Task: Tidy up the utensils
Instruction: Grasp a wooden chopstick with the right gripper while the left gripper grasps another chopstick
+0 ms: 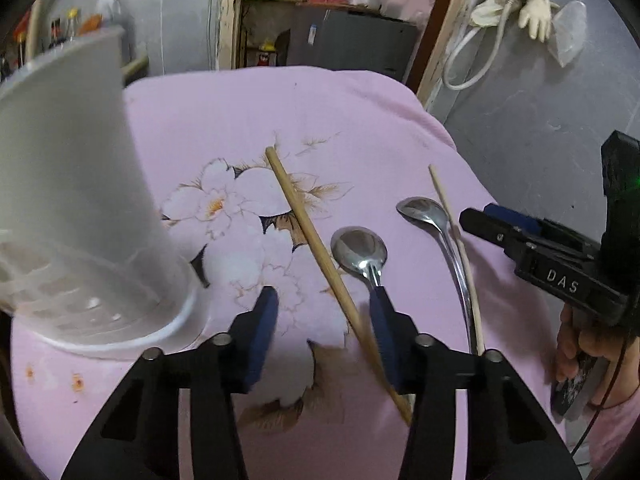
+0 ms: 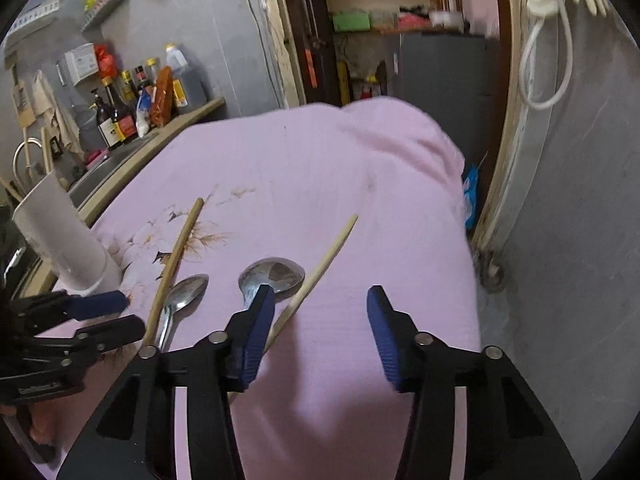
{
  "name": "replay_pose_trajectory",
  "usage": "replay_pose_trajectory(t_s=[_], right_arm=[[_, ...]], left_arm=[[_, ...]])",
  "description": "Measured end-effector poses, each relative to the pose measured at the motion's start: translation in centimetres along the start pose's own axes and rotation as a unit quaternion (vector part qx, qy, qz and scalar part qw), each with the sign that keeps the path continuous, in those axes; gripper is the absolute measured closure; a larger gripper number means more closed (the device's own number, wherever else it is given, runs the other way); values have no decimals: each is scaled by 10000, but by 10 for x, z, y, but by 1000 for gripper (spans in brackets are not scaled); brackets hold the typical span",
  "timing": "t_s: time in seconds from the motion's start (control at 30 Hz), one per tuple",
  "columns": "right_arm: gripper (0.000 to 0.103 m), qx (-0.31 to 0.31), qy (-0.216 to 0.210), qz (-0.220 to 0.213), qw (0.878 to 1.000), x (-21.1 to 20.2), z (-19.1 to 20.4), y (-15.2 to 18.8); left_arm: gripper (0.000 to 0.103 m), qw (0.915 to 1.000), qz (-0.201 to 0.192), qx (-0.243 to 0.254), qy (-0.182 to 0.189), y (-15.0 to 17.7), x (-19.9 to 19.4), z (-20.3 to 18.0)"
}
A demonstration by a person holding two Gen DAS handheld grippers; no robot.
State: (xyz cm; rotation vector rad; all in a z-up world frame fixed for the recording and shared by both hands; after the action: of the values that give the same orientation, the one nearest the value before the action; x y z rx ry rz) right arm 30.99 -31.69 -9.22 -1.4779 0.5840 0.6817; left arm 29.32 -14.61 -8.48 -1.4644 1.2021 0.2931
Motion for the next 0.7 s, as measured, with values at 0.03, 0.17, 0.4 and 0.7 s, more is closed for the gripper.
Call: replay_pose_trajectory(t_s=[0.03, 0.17, 0.4, 0.7], right_arm=[[62, 25, -18, 68, 10000, 3, 0, -1], [67, 106, 14, 188, 9998, 12, -1, -8], [69, 329, 52, 555, 9979, 35, -3, -22], [94, 257, 56, 839, 9961, 31, -2, -14]], left_arm=[[68, 10000, -7, -28, 6, 0, 1, 1], [76, 9999, 48, -120, -1, -8, 10, 2], [91, 9992, 131, -388, -33, -13, 15, 8], [94, 9988, 269, -397, 55, -6, 11, 2]])
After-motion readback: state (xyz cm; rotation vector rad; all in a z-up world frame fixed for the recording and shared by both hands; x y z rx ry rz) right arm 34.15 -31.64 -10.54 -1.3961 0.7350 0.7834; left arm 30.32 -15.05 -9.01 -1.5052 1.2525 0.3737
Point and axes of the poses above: each gripper's, at about its wrist camera, not at the fingertips, and x roughly the way its jaws point, z to its left, y to its underside, the point moved 6 cm from there along x, roughly the way its jaws point, and after that the axes turned 10 degrees about y, right-handed, at the moved point
